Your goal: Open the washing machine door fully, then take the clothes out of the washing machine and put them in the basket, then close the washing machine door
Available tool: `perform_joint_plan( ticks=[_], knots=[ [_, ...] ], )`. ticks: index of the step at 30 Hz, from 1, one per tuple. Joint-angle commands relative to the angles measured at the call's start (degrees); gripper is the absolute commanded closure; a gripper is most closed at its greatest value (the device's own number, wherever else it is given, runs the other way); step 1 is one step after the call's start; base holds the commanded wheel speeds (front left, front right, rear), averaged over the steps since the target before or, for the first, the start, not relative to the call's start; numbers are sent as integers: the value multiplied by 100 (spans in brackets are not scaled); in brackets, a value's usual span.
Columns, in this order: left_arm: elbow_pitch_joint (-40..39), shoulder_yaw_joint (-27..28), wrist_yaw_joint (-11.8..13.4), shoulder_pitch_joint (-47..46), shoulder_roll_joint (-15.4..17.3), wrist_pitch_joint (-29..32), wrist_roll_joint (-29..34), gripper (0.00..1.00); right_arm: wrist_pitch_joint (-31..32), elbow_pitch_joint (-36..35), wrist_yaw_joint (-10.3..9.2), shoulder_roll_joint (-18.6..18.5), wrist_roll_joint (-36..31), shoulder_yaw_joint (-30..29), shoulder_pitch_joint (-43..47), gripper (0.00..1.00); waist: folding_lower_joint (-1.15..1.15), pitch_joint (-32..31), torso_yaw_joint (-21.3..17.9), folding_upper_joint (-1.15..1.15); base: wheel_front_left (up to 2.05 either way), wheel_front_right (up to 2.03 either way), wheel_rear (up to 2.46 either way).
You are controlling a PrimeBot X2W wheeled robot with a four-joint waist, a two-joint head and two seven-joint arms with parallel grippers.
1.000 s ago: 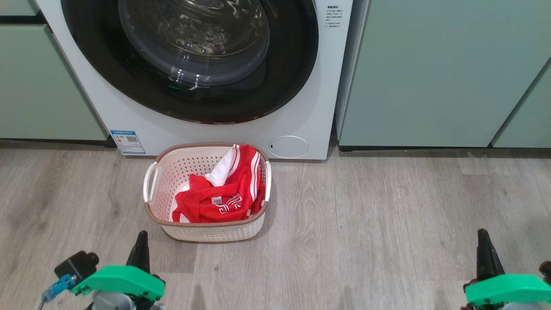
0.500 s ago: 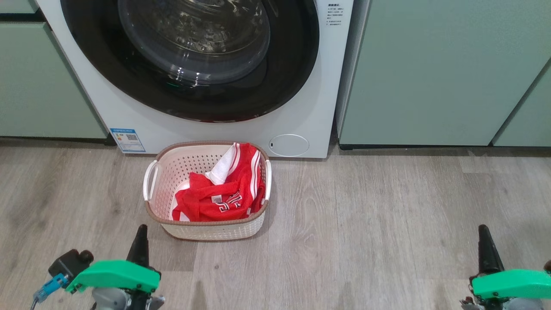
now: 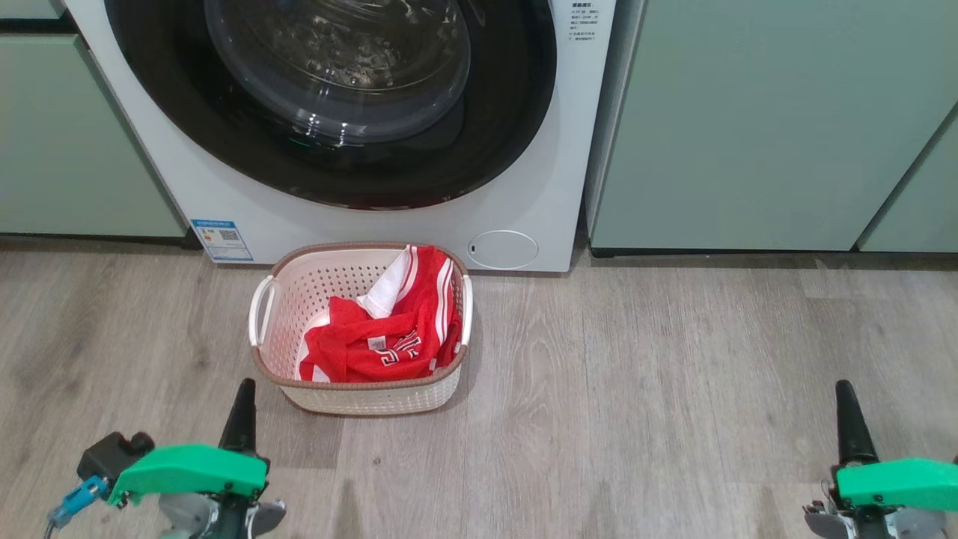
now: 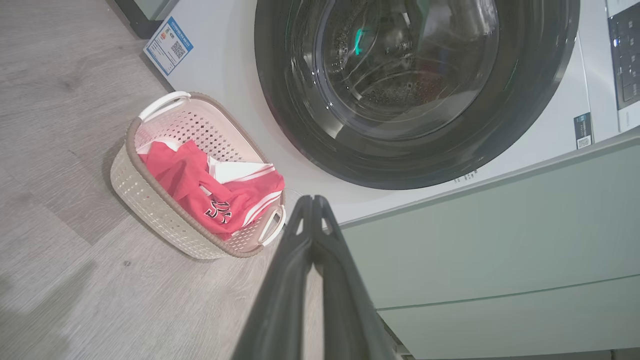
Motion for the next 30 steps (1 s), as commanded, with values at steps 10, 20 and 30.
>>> perform_joint_plan(
  ticks=[10,20,30],
  knots=[
    [-425,180,-29,-230,17,215,-774,100,202,-266,-3,-16,764,20,-306,100,0,26,6,0,0,0,0],
    [-616,209,-32,-224,4,380,-1402,100,371,-313,-3,-6,1377,-11,-361,100,0,51,11,0,0,0,0],
    [-786,234,-35,-219,-8,529,-1965,100,522,-355,-4,3,1926,-39,-411,100,0,72,16,0,0,0,0]
  ],
)
